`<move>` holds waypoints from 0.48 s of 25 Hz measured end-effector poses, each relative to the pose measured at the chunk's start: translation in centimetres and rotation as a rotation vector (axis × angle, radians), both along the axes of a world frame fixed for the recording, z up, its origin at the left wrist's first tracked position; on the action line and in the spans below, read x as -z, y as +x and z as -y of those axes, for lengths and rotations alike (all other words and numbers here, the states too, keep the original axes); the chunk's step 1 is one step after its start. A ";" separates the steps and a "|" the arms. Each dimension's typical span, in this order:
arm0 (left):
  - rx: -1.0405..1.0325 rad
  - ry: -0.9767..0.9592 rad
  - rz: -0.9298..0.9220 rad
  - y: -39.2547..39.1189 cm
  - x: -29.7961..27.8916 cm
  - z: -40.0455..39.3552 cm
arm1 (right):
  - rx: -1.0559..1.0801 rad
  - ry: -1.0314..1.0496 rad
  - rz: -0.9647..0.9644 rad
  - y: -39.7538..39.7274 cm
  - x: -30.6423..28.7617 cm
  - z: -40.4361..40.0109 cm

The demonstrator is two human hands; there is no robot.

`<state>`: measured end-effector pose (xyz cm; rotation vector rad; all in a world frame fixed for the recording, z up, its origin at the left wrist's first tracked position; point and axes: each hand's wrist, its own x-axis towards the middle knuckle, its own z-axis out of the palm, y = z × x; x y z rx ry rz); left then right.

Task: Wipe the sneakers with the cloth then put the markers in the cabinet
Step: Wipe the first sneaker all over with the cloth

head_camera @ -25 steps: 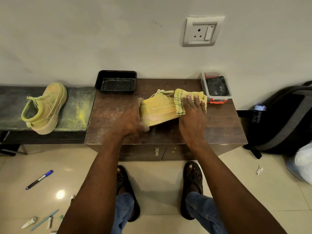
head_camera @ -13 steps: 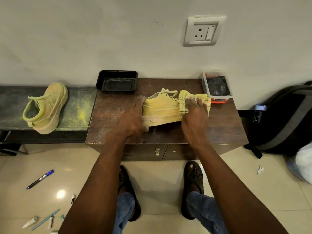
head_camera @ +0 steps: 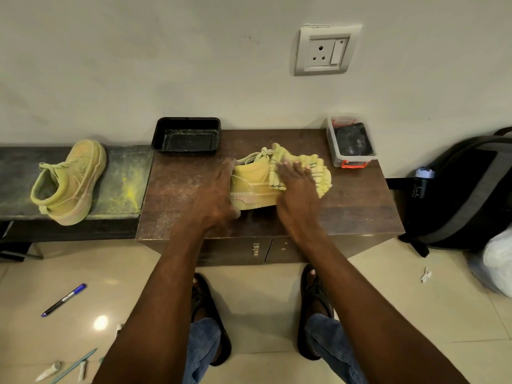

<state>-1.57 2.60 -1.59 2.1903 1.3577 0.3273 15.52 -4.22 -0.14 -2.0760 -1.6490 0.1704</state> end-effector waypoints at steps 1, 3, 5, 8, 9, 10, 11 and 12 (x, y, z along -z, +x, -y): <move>0.010 0.005 0.022 -0.1 0.2 0.0 | -0.138 0.016 -0.005 -1.8 0.2 0.2; 0.055 0.041 0.092 -0.3 0.7 -0.2 | -0.368 0.050 0.028 -4.0 0.6 0.7; 0.031 0.029 0.087 -0.4 0.5 -0.4 | -0.348 0.072 0.107 -2.5 0.7 0.3; -0.007 0.017 0.016 -0.3 0.1 -0.3 | 0.039 -0.056 0.118 2.3 0.1 0.2; 0.005 0.042 -0.001 -0.2 0.0 -0.2 | 0.139 -0.088 0.093 3.2 0.0 0.3; 0.015 0.065 -0.018 -0.2 0.1 0.0 | 0.176 -0.103 0.073 3.1 0.0 0.4; 0.020 0.073 -0.033 -0.2 0.2 0.0 | 0.155 -0.097 0.075 2.4 0.1 0.4; 0.018 0.066 -0.045 -0.2 0.2 0.0 | 0.104 -0.095 0.082 1.5 0.3 0.5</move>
